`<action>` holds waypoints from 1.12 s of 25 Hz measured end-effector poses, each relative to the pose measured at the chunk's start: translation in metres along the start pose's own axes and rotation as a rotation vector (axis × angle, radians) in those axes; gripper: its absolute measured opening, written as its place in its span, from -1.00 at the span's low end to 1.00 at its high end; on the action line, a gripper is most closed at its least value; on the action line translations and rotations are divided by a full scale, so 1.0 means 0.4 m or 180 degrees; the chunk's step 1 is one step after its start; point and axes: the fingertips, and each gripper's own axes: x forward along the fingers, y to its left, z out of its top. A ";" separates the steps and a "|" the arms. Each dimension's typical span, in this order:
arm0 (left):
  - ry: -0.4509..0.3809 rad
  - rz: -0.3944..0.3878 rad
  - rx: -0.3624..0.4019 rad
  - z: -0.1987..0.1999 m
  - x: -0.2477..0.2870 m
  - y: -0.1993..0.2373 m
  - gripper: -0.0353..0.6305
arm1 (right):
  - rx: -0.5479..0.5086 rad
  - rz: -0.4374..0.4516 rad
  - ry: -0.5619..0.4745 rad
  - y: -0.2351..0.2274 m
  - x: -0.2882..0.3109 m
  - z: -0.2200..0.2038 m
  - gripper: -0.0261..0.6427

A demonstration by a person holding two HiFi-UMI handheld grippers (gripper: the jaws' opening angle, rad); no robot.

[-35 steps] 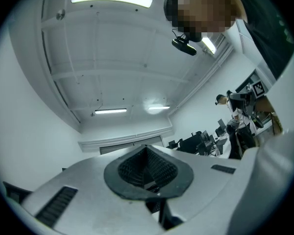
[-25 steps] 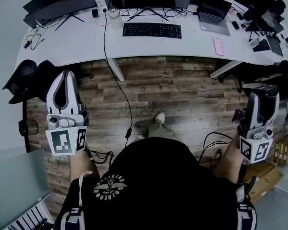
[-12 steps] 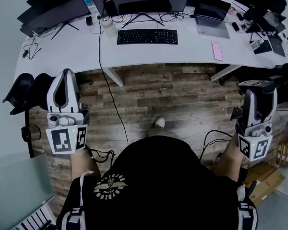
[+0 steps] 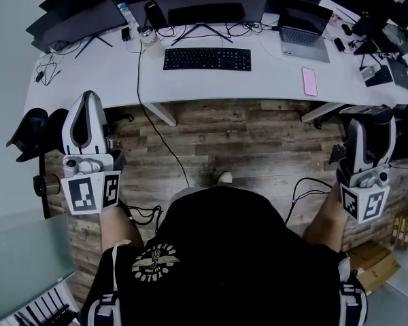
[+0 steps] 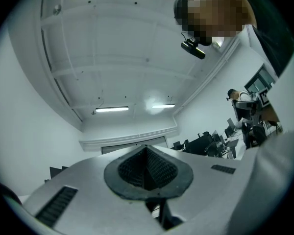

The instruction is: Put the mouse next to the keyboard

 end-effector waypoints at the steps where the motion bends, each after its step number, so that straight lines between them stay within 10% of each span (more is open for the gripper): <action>1: 0.0002 0.0027 -0.0013 -0.001 0.005 -0.005 -0.89 | 0.0011 0.0020 -0.0006 -0.011 0.004 -0.008 -0.06; 28: 0.0118 -0.0209 -0.0202 -0.088 0.106 -0.055 -0.89 | 0.0095 0.0025 0.0227 -0.020 0.015 -0.113 -0.06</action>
